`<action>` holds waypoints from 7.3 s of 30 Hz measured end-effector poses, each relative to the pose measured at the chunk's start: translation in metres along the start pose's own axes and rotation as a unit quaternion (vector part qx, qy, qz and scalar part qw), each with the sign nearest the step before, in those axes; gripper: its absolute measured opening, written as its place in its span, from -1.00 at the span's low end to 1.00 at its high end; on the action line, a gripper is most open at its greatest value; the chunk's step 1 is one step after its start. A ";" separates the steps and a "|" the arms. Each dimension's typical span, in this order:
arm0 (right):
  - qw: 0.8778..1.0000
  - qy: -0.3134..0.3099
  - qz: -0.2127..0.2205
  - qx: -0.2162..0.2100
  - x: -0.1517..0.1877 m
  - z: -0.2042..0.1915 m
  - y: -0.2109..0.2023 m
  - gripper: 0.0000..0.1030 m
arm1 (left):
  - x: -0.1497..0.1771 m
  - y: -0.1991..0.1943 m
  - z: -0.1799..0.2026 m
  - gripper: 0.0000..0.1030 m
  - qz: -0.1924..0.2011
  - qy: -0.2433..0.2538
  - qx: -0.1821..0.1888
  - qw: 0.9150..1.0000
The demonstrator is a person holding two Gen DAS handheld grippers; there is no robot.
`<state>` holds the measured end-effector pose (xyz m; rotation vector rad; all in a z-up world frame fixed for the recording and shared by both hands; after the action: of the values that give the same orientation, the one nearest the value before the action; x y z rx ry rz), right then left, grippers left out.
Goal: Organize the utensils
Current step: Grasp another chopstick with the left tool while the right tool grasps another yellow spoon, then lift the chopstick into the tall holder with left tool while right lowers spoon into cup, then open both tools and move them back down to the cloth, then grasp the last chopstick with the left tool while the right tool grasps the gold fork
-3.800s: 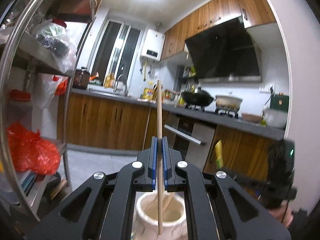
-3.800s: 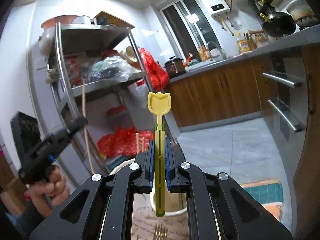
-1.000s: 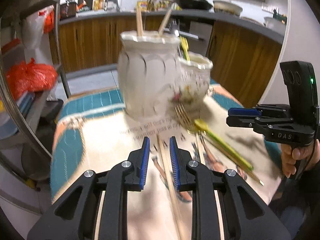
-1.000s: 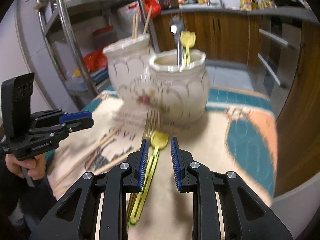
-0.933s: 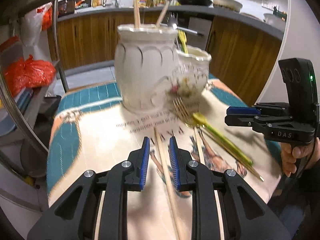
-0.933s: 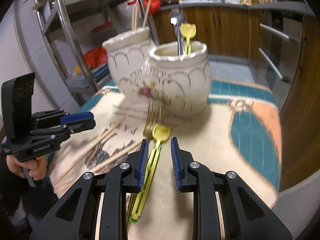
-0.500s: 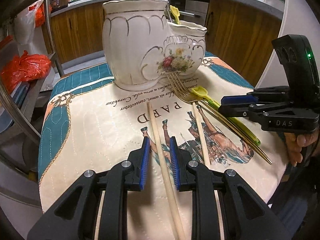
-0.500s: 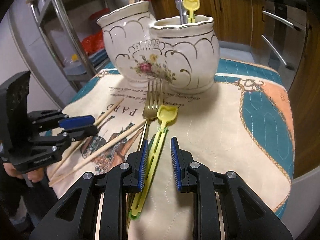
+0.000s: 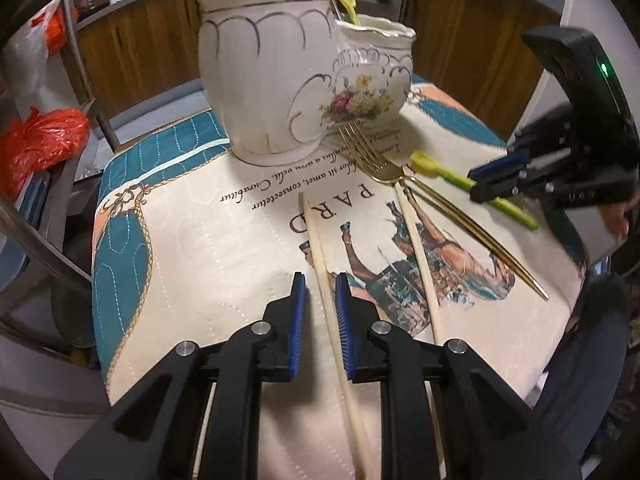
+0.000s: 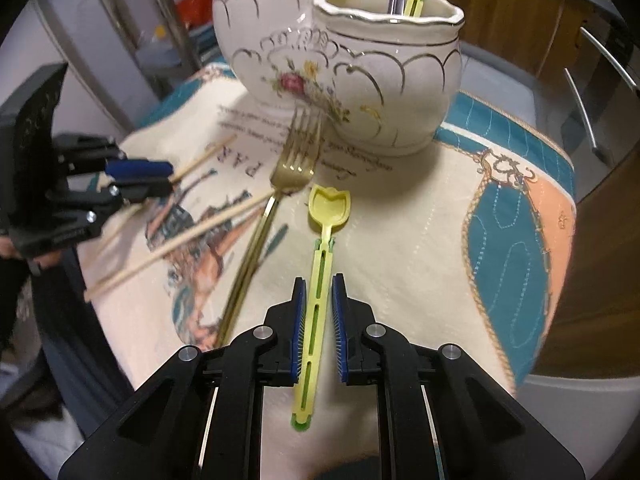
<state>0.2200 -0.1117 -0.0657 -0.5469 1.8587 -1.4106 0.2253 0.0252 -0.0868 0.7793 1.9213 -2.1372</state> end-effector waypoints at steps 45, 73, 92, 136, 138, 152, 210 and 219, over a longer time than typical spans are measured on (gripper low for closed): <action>0.990 0.017 0.141 -0.008 0.014 -0.012 -0.058 -0.80 | -0.005 -0.069 0.006 -0.89 0.091 0.006 -0.045 0.995; 0.895 0.103 0.422 -0.096 -0.078 0.029 -0.131 -0.80 | -0.110 -0.131 -0.072 -0.89 0.326 -0.133 -0.024 0.936; 0.872 0.106 0.475 -0.051 -0.109 0.037 -0.131 -0.80 | -0.179 -0.174 -0.080 -0.89 0.492 -0.165 -0.004 0.855; 0.929 0.093 0.356 0.048 -0.109 0.036 -0.064 -0.80 | -0.160 -0.070 -0.043 -0.89 0.310 -0.092 -0.053 0.945; 0.929 0.094 0.356 0.047 -0.108 0.036 -0.064 -0.80 | -0.160 -0.070 -0.042 -0.89 0.311 -0.088 -0.056 0.945; 0.923 0.081 0.373 0.050 -0.097 0.031 -0.080 -0.63 | -0.152 -0.089 -0.037 -0.64 0.325 -0.074 -0.059 0.941; 0.996 0.021 0.090 0.004 -0.002 -0.029 0.005 -0.84 | -0.001 0.001 0.054 -0.82 0.051 0.012 -0.012 0.999; 0.998 0.021 0.052 0.036 0.025 -0.004 -0.005 -0.86 | 0.007 -0.004 0.033 -0.91 0.019 0.010 -0.005 1.000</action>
<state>0.2005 -0.1280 -0.0681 -0.3830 1.8350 -1.4233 0.2090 -0.0046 -0.0850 0.8303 1.9092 -2.1052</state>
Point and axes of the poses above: each gripper's, at about its wrist camera, not at the fingertips, and y roughly the way its jaws point, z to its right, x to its underside, the point moved 8 cm from there along y, roughly the way its jaws point, and after that the axes turned 4 degrees about -z, right-handed, at the moved point
